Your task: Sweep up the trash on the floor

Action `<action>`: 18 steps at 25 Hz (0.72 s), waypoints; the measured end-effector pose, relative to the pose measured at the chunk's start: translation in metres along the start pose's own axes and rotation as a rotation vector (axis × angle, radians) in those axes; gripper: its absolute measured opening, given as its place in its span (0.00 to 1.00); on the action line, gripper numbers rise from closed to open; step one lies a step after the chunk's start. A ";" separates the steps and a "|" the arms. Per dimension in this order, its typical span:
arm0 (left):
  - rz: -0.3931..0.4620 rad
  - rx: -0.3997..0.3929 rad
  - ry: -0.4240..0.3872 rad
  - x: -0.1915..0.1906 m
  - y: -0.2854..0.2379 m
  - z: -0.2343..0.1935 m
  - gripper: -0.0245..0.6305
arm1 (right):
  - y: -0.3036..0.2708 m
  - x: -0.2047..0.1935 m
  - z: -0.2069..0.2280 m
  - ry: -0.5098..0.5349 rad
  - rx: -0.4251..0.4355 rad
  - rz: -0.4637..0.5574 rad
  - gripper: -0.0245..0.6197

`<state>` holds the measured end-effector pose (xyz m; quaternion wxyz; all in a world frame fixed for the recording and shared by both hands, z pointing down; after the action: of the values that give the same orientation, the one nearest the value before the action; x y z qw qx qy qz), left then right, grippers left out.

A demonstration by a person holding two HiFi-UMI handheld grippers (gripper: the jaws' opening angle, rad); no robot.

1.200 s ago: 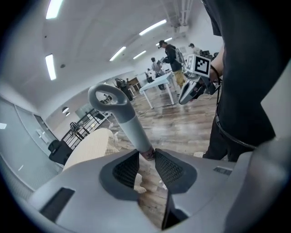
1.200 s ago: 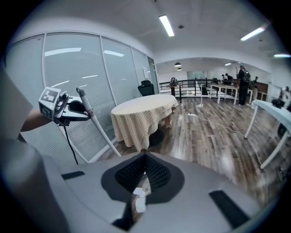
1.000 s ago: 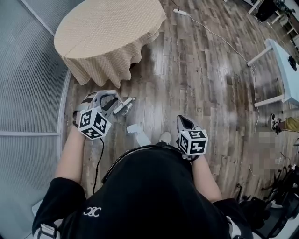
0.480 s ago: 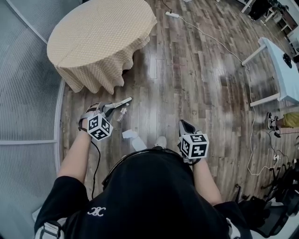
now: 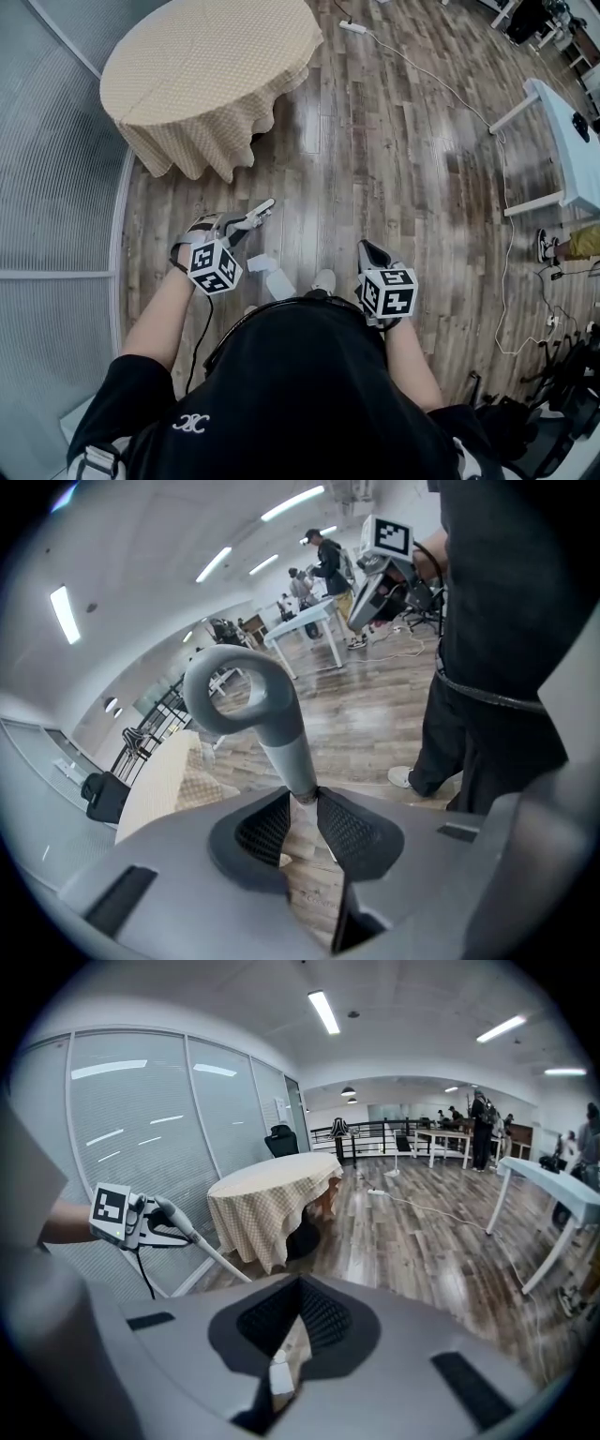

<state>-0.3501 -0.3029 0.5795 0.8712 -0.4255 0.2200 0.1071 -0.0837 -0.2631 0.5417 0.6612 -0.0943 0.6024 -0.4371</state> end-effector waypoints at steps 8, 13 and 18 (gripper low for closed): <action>0.051 -0.063 -0.119 0.018 0.039 0.038 0.18 | -0.013 -0.001 -0.025 0.028 0.057 -0.014 0.06; 0.077 -0.093 -0.180 0.026 0.056 0.053 0.18 | -0.020 -0.001 -0.038 0.044 0.086 -0.022 0.06; 0.065 -0.051 -0.124 0.020 0.067 0.038 0.18 | -0.023 -0.002 -0.052 0.054 0.111 -0.030 0.06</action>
<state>-0.3462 -0.2315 0.5440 0.8681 -0.4328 0.1767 0.1671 -0.1396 -0.2551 0.5448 0.6422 -0.0547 0.5935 -0.4820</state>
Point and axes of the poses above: the fingertips, and each gripper's own axes: y backward along the fingers, z to its right, x out of its top, the point moved 2 cm from there along y, backward along the fingers, and after that the axes turned 9 degrees about x, right-handed, at the moved point
